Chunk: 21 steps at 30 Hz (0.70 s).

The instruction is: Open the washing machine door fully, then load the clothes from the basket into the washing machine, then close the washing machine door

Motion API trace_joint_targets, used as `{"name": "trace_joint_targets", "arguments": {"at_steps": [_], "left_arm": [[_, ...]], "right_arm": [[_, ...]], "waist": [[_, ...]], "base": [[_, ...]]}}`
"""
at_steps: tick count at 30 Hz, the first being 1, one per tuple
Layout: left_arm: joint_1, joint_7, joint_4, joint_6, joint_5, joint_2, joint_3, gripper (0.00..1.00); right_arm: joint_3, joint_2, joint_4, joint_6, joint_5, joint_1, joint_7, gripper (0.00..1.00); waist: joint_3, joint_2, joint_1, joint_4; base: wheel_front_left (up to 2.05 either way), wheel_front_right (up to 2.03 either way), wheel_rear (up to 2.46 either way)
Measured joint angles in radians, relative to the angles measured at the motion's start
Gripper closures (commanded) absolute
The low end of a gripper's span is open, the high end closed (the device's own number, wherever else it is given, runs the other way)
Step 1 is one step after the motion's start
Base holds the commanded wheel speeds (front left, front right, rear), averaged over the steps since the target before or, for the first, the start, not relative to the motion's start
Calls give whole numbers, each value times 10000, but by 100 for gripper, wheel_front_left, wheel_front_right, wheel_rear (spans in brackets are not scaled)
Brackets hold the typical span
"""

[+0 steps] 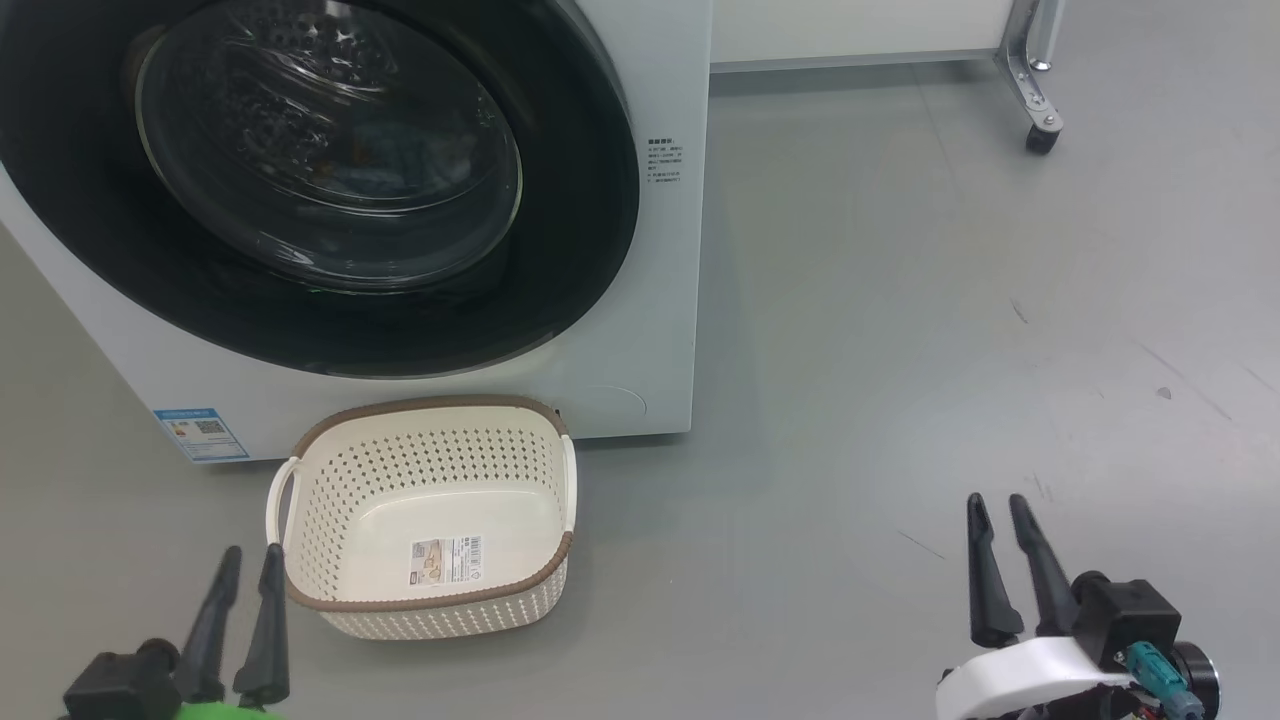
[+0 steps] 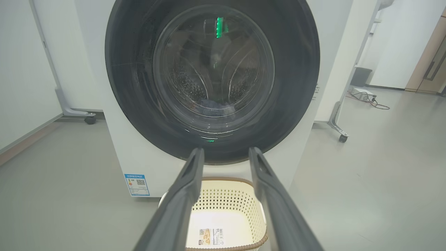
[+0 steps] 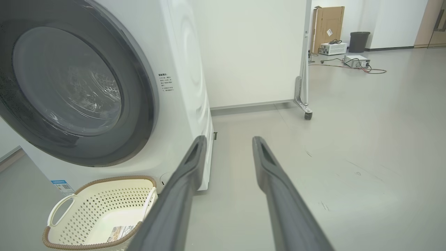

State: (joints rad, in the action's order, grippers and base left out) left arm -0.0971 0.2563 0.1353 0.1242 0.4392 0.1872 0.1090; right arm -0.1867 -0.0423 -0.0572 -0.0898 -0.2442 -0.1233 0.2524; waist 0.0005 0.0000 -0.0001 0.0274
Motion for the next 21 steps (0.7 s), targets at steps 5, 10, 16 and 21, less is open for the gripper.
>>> {"name": "trace_joint_targets", "arguments": {"at_steps": [5,10,16,21], "left_arm": [[-167,-13,485,0,8,-374,173,100],[-198,-86,489,0,416,-414,178,100],[-197,-245,474,0,1231,-472,138,100],[-189,-405,477,0,1837,-502,21,100]], "right_arm": [[-59,81,-479,0,-23,-273,-29,100],[-148,86,-330,12,-391,-427,-29,100],[-155,86,-130,109,-1237,-511,-29,100],[46,86,-111,184,-2171,-502,-148,100]], "waist": [[1,0,1,-1],[7,0,0,-21],[20,0,0,-39],[25,0,0,-46]], "base": [[0,0,0],[0,0,0],[0,0,0],[0,0,0]]}}
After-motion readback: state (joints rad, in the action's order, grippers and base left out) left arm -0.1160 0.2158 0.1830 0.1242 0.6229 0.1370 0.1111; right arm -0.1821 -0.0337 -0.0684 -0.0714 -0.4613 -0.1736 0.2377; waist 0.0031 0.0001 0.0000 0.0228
